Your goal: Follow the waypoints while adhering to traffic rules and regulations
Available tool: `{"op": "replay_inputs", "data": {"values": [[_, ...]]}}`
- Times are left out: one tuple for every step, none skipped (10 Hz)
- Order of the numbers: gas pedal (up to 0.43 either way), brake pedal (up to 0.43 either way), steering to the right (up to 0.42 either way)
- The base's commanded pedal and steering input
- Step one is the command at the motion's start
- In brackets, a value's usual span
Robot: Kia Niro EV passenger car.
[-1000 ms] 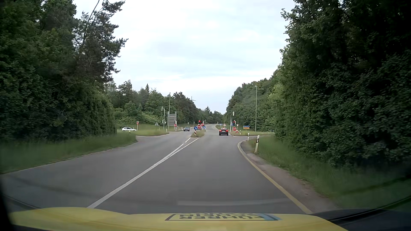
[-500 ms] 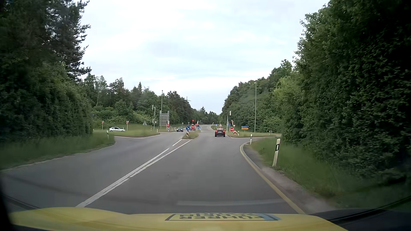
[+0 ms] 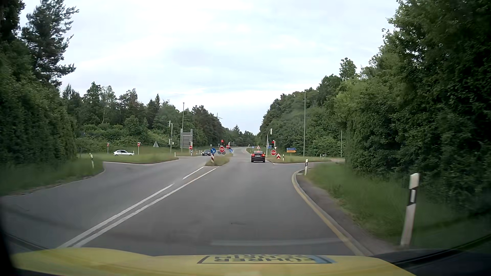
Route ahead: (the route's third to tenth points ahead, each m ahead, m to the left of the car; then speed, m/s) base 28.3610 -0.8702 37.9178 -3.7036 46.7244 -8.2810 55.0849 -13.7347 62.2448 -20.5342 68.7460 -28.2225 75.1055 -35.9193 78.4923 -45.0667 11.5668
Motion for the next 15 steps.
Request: {"op": "replay_inputs", "data": {"values": [[0.0,0.0,0.016],[0.0,0.0,0.016],[0.0,0.0,0.018],[0.0,0.0,0.021],[0.0,0.0,0.021],[0.0,0.0,0.023],[0.0,0.0,0.025],[0.0,0.0,0.028],[0.0,0.0,0.033],[0.0,0.0,0.036],[0.0,0.0,0.041],[0.0,0.0,0.044],[0.0,0.0,0.044],[0.0,0.0,0.044],[0.0,0.0,0.044]]}}
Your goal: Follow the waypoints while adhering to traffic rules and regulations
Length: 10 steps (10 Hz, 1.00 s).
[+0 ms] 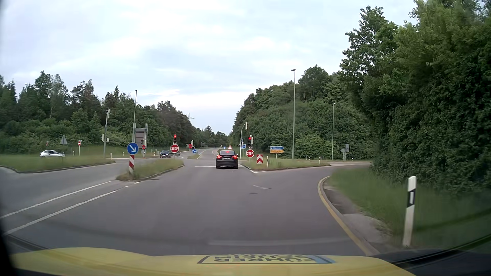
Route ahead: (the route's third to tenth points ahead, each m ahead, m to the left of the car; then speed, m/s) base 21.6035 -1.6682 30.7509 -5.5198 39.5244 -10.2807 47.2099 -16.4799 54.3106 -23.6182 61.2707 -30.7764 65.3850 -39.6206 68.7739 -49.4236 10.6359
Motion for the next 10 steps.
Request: {"op": "replay_inputs", "data": {"values": [[0.0,0.0,0.044],[0.0,0.0,0.044],[0.0,0.0,0.047],[0.0,0.0,0.052],[0.0,0.0,0.056],[0.0,0.0,0.057],[0.0,0.0,0.057],[0.0,0.0,0.057],[0.0,0.0,0.058],[0.0,0.0,0.061]]}}
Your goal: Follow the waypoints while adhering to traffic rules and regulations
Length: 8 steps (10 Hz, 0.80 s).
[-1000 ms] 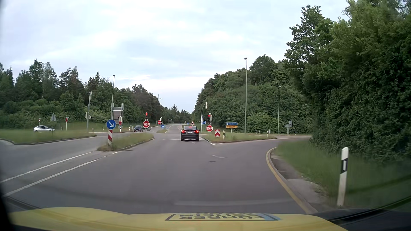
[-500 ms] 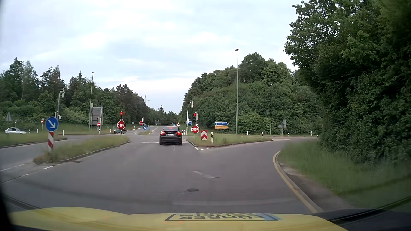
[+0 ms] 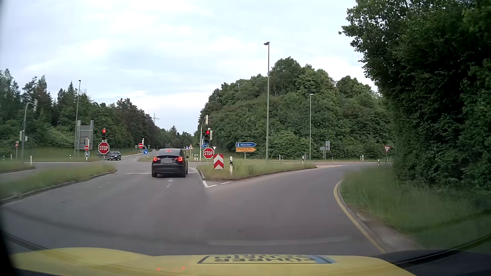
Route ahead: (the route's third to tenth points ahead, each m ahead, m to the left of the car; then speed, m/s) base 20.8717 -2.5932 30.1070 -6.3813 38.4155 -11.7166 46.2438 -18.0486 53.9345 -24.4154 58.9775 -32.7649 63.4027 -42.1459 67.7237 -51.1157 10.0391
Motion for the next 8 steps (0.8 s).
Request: {"op": "replay_inputs", "data": {"values": [[0.0,0.0,0.065],[0.0,0.0,0.068],[0.0,0.0,0.07],[0.0,0.0,0.072],[0.0,0.0,0.072],[0.0,0.0,0.073],[0.0,0.0,0.075],[0.0,0.0,0.08]]}}
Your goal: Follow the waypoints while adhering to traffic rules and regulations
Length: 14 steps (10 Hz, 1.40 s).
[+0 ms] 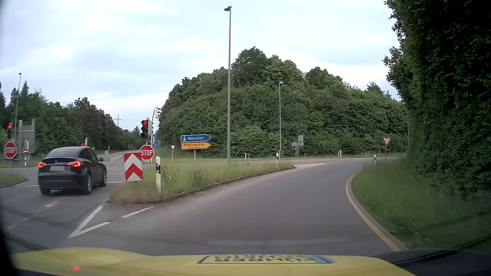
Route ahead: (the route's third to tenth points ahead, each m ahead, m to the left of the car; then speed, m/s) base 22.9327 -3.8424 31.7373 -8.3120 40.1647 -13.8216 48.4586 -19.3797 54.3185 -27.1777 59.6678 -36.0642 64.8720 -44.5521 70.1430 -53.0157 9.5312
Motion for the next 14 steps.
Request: {"op": "replay_inputs", "data": {"values": [[0.0,0.0,0.086],[0.0,0.0,0.093],[0.0,0.0,0.094],[0.0,0.0,0.094],[0.008,0.0,0.095],[0.02,0.0,0.097],[0.039,0.0,0.099],[0.039,0.0,0.1],[0.059,0.0,0.101],[0.067,0.0,0.102],[0.067,0.0,0.102],[0.067,0.0,0.102],[0.067,0.0,0.102],[0.067,0.0,0.1]]}}
